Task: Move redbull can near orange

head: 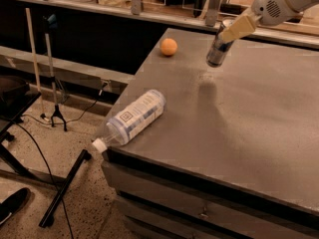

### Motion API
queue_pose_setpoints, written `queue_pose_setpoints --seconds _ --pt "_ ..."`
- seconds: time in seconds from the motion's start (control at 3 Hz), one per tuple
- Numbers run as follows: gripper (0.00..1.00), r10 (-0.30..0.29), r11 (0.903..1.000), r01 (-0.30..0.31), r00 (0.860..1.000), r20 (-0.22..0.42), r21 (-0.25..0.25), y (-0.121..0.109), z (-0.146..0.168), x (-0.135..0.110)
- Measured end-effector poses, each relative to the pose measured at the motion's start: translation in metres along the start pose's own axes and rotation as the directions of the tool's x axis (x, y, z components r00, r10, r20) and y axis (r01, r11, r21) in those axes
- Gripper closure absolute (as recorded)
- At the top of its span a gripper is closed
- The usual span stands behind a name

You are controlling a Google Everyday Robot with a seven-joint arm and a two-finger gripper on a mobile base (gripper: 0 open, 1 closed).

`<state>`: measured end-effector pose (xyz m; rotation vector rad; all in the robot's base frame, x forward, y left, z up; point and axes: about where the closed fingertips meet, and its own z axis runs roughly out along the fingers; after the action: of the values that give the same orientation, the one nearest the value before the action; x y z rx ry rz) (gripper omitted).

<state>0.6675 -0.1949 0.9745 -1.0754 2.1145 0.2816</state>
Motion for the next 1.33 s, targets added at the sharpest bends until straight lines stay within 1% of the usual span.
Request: queue_pose_setpoints --seconds 0.33,0.67,1.0,1.33 --pt "1.0 -0.019 0.9994 0.021 0.998 0.057 -0.028 0.002 0.021 -0.02" --pt "1.0 -0.042 0.9989 0.043 0.997 0.071 -0.018 -0.002 0.039 -0.032" --pt "1.0 -0.052 0.9986 0.053 0.996 0.076 -0.006 -0.008 0.056 -0.039" --pt "1.0 -0.064 0.9977 0.065 0.995 0.079 -0.018 -0.01 0.076 -0.046"
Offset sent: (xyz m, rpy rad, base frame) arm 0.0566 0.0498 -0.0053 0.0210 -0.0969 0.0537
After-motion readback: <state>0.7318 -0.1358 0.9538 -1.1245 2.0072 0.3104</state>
